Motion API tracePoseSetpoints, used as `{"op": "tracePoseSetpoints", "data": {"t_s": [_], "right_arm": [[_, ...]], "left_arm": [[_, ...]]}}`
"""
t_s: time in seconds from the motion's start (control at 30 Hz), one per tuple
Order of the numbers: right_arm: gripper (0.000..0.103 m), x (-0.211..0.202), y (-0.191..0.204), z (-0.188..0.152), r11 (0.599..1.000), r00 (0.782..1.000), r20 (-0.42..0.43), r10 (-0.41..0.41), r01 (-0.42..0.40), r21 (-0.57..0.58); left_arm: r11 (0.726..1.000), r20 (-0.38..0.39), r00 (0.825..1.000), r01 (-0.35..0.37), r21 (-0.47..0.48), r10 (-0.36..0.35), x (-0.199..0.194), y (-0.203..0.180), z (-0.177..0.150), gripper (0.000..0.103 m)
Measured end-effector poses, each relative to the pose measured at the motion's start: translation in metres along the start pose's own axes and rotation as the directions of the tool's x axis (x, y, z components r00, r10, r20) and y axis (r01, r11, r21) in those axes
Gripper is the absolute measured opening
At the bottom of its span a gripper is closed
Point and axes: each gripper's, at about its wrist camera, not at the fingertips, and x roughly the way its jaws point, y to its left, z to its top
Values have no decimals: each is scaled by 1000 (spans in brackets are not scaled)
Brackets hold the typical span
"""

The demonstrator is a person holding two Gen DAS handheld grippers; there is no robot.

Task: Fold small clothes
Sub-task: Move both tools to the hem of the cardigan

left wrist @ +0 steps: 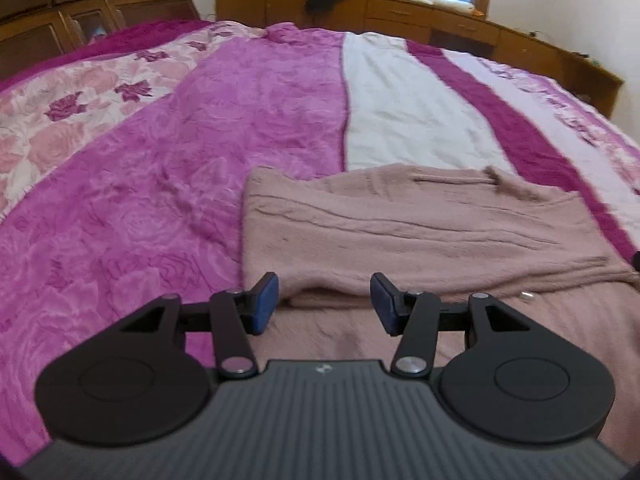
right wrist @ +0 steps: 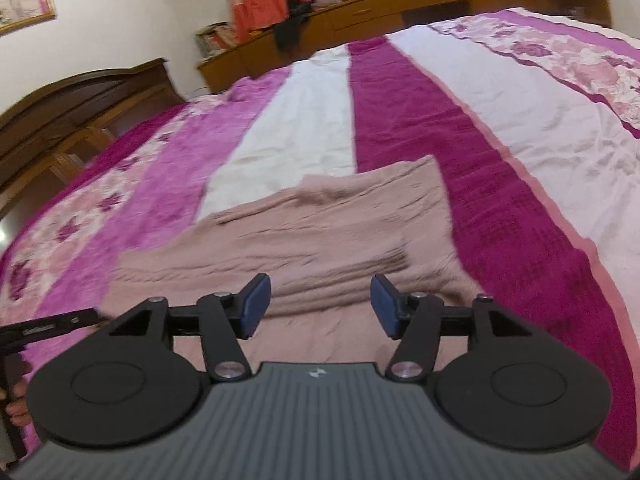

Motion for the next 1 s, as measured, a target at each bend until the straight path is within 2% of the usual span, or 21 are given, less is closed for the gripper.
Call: {"op": "tracePoseSetpoints", "data": {"t_s": [0.17, 0.37, 0.5, 0.63, 0.87, 1.0], "right_arm": [[67, -37, 21, -11, 997, 999, -16, 37, -38, -71], [68, -81, 41, -23, 987, 996, -58, 73, -81, -140], [69, -109, 56, -31, 969, 992, -96, 80, -100, -226], [74, -128, 66, -47, 933, 984, -148, 95, -140, -331], [76, -119, 75, -98, 874, 976, -219, -6, -101, -476], [78, -107, 85, -130, 793, 969, -239, -66, -94, -601]], "left_arm": [[998, -22, 998, 53, 35, -53, -26, -15, -11, 53], [990, -81, 992, 108, 93, -100, -51, -33, -31, 53], [984, -102, 988, 129, 124, -116, -71, -41, -45, 53], [975, -127, 982, 161, 154, -142, -88, -50, -62, 53], [953, -175, 970, 204, 226, -167, -97, -67, -93, 54], [935, -216, 959, 237, 264, -182, -96, -77, -109, 54]]}}
